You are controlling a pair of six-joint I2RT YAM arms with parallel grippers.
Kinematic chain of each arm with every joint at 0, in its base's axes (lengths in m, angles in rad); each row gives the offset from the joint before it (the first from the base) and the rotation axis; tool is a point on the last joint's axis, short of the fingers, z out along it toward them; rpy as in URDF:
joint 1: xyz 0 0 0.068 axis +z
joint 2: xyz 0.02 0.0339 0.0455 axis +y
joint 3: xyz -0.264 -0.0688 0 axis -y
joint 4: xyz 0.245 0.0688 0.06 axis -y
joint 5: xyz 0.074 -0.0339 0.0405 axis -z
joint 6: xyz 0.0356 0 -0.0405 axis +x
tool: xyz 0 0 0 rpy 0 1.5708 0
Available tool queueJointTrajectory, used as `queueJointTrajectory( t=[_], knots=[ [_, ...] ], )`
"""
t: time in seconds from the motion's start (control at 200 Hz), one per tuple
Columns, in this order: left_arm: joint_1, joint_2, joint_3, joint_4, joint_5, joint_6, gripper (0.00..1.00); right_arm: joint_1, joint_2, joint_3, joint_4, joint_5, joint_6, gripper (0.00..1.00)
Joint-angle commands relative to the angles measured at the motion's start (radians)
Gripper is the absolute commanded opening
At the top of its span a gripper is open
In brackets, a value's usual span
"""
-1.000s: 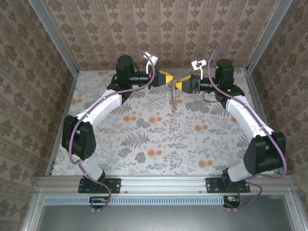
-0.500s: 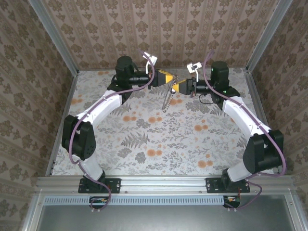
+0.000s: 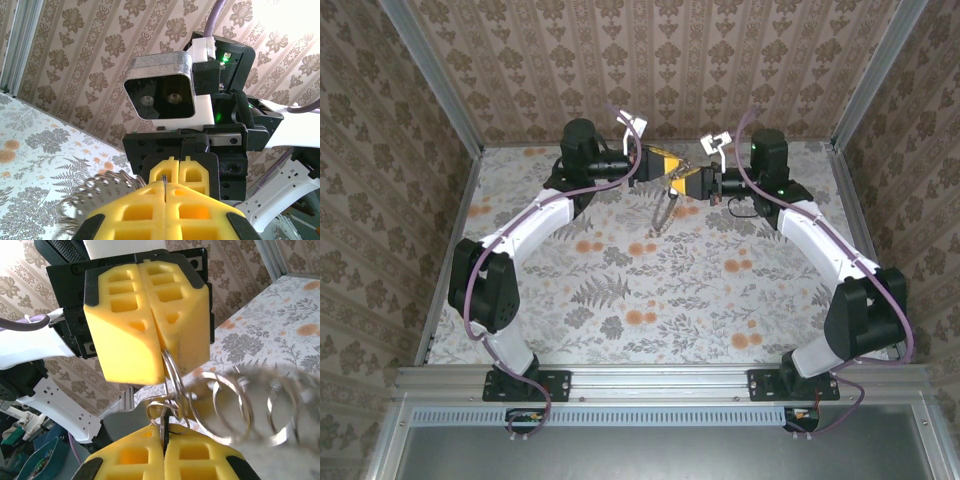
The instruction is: Put the keys on the keyring
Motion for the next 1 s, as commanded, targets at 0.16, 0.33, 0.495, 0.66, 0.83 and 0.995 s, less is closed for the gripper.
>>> queueJointTrajectory(
  t=[0.16,0.33,0.495,0.66,0.83,0.995],
  knots=[
    [-0.004,-0.056,-0.003,0.064,-0.033,-0.011,0.0,-0.026,-0.035,-0.006,-0.044,0.016,-0.025,0.37],
    [-0.003,-0.06,-0.01,0.067,-0.042,-0.008,0.0,-0.088,-0.118,-0.073,-0.028,0.038,0.0,0.45],
    [-0.002,-0.059,-0.013,0.07,-0.049,-0.011,0.0,-0.134,-0.191,-0.116,0.093,0.082,0.11,0.47],
    [-0.002,-0.06,-0.018,0.084,-0.061,-0.02,0.0,-0.128,-0.179,-0.116,0.254,0.157,0.274,0.44],
    [-0.002,-0.065,-0.023,0.092,-0.067,-0.026,0.0,-0.101,-0.14,-0.131,0.446,0.23,0.433,0.43],
    [-0.004,-0.067,-0.027,0.102,-0.068,-0.034,0.0,-0.068,-0.087,-0.119,0.479,0.253,0.454,0.44]
  ],
)
